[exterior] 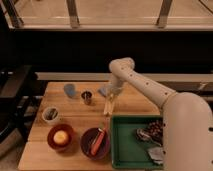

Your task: Place banana in table surface

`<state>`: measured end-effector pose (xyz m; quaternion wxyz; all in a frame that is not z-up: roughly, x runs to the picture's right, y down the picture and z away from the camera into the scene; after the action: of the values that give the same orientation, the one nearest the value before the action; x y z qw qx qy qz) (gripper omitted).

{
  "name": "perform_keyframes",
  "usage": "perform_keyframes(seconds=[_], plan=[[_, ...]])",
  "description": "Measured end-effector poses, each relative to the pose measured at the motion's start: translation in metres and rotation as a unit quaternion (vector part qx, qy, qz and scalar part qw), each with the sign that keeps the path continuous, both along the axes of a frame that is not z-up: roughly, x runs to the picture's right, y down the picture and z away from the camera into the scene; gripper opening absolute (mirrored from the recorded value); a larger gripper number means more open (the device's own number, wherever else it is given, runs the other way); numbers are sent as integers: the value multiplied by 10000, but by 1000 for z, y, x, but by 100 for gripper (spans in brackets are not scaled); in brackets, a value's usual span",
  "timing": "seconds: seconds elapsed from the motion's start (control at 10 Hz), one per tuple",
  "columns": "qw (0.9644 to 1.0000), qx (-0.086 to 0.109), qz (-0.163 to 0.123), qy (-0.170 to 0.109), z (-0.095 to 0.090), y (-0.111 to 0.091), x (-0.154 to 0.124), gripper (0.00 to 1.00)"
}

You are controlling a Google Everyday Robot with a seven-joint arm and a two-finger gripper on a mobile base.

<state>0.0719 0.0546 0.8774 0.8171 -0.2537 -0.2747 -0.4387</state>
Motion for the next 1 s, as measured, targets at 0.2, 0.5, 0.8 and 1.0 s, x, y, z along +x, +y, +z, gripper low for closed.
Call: perform_keyframes(seconds=[0.2,0.5,0.8,1.0], plan=[[9977,28,497,450,-10,-21,52,0],[9876,-99,1030,1177,-13,-43,110,0],[9784,-437,1169,1647,-4,-42,125,10],[9799,-585,1028,1609,5,-26,119,28]])
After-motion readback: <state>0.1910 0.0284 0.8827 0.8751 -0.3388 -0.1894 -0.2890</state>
